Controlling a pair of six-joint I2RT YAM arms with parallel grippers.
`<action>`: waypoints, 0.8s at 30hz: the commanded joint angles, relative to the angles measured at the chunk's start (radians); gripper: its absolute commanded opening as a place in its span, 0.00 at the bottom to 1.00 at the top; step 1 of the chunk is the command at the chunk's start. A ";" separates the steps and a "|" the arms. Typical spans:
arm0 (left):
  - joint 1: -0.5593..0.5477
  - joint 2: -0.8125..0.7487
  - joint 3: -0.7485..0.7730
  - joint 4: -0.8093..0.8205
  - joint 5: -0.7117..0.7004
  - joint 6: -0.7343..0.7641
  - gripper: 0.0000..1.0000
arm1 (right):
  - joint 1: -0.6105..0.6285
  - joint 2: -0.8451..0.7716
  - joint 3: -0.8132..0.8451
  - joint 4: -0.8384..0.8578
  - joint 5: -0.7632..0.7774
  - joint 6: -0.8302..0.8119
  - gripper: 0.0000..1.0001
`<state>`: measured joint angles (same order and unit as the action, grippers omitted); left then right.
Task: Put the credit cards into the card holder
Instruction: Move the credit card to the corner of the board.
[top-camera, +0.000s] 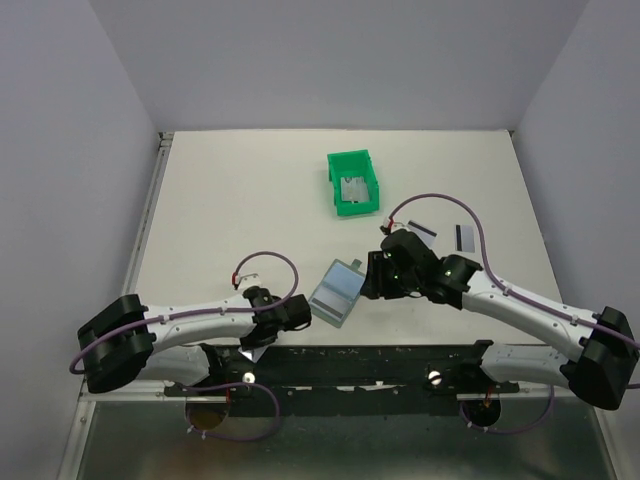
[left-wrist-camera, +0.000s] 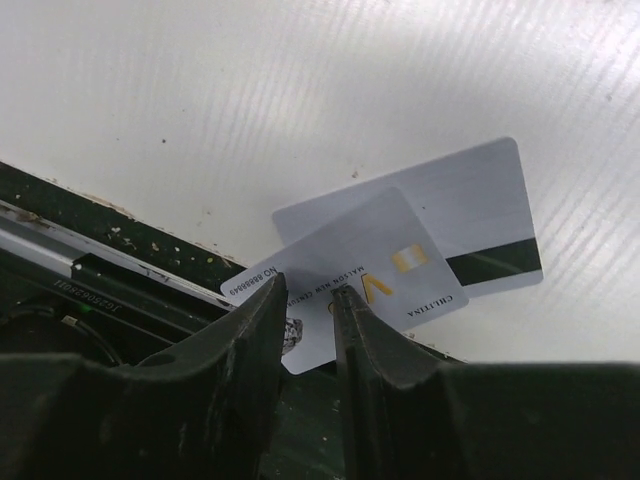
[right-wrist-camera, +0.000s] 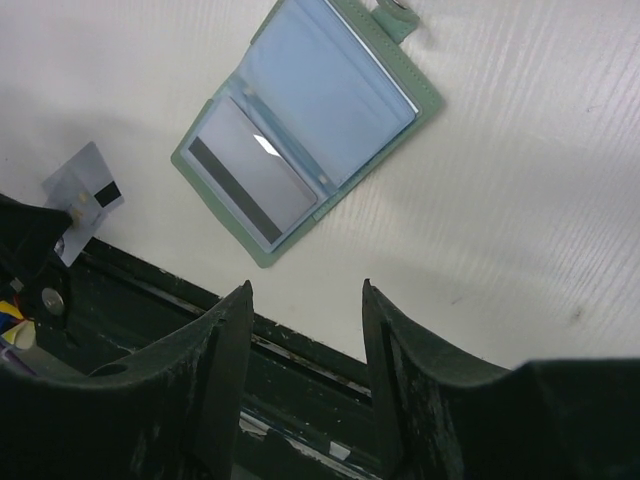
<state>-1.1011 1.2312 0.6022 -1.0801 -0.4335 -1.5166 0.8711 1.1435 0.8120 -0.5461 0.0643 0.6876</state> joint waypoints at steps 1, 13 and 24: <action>-0.060 0.014 0.028 0.058 0.029 -0.059 0.41 | 0.006 0.016 0.015 0.015 -0.018 -0.014 0.56; -0.123 0.163 0.255 0.129 -0.028 0.050 0.40 | 0.005 -0.060 -0.040 0.008 0.006 0.004 0.57; -0.108 -0.122 0.114 0.077 -0.070 -0.017 0.42 | 0.083 -0.050 -0.158 0.357 -0.250 0.128 0.60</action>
<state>-1.2186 1.1694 0.8001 -0.9520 -0.4713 -1.4868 0.8841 1.0664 0.6960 -0.3862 -0.0662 0.7292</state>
